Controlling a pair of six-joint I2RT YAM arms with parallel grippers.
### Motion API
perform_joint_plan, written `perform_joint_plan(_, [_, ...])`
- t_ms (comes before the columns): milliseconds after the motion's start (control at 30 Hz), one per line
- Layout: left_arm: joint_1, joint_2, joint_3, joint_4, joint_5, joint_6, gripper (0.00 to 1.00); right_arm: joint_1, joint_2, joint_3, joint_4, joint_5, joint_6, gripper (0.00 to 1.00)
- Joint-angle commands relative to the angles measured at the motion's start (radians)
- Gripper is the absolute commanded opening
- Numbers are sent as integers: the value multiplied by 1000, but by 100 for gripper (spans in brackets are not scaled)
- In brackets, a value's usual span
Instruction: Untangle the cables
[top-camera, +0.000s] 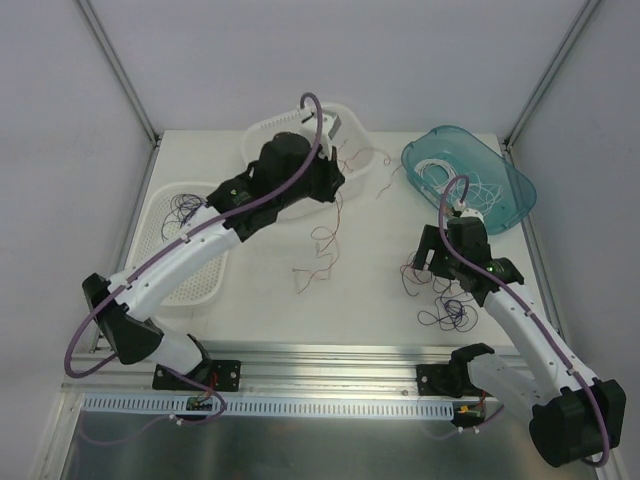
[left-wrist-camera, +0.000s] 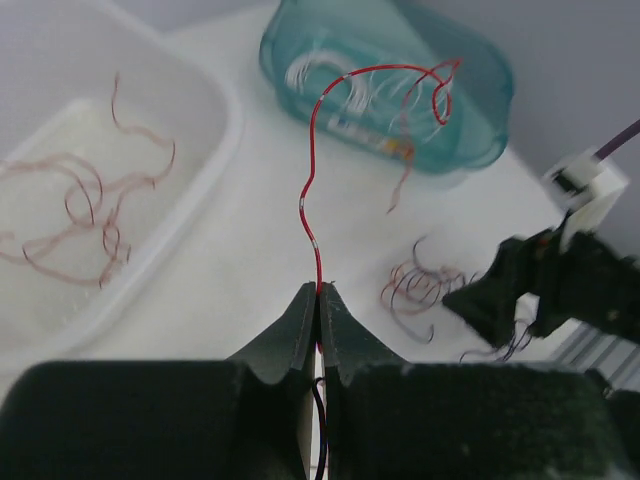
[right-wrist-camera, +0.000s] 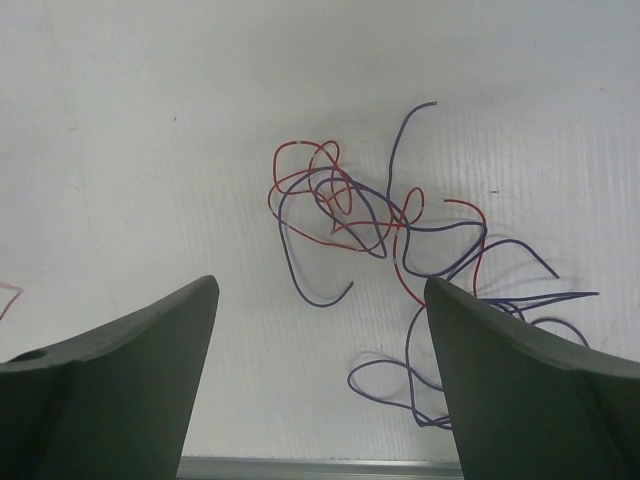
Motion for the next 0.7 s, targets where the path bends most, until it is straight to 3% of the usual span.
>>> perform_joint_plan(0, [17, -2, 211, -83, 29, 88, 0, 5, -29, 44, 5, 34, 3, 89])
perform_joint_plan(200, [62, 148, 689, -96, 56, 166, 0, 5, -35, 56, 23, 29, -5, 89])
perform_joint_plan(333, [136, 265, 910, -71, 112, 145, 0, 7, -31, 58, 34, 15, -8, 89])
perform_joint_plan(467, [228, 326, 944, 62, 232, 83, 0, 5, -23, 56, 52, -18, -5, 89])
perform_joint_plan(667, [331, 371, 943, 260, 278, 11, 0, 7, 9, 59, 78, -69, -2, 89])
